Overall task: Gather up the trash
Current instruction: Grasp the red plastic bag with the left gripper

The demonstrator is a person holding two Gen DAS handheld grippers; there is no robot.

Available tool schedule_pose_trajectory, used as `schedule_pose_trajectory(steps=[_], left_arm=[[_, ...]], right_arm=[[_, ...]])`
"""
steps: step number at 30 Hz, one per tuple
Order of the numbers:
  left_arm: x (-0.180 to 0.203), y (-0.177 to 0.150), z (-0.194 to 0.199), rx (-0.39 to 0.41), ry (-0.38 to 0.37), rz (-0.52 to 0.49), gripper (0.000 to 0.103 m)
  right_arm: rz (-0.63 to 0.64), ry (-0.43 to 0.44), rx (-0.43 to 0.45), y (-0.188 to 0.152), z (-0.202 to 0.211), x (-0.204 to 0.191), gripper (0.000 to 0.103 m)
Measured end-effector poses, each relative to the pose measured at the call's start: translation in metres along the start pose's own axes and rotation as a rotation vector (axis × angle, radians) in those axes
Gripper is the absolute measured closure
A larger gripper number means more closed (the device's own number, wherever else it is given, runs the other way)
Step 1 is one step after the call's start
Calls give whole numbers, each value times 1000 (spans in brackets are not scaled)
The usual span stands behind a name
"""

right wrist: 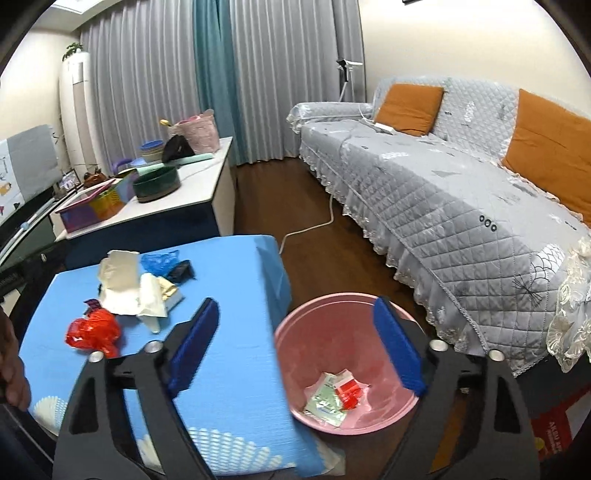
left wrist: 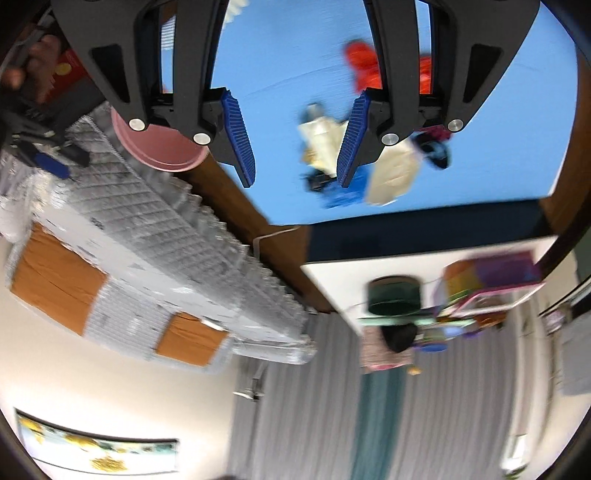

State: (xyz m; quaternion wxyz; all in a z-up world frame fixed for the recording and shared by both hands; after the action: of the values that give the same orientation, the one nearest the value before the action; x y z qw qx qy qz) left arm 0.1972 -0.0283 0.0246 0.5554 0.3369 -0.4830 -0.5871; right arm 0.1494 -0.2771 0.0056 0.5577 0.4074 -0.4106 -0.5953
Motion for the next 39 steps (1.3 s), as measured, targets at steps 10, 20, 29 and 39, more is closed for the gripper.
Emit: schedule_pose_trajectory(steps=[10,20,29,39], left_arm=[[-80,-39,-11,-80,145,122,57],[-98,-88,-14,-180,147,150,56],[-79,-110,-35,-240,143,62,49],[-105,-117,-38,-273,201,97,72]], right_arm=[[15,103,117,30,23,-83,62],[21,205,43,-8,-14,-131,64],[48,261,-8,-35,-60,-156,64],[35,300,-101,-63,-106,-179,63]])
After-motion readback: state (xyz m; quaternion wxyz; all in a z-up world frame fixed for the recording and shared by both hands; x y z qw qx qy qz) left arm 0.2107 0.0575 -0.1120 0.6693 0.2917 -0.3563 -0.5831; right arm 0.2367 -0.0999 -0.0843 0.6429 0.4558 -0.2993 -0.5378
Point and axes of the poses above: each gripper's, at about its wrist camera, not at the fingertips, and z roughly against the way its jaws point, x to its right, y to its top, the point moved 9 cm from there along -z, roughly the way its jaws point, and after that the axes turned 14 degrees about x, right-handed, at the moved point
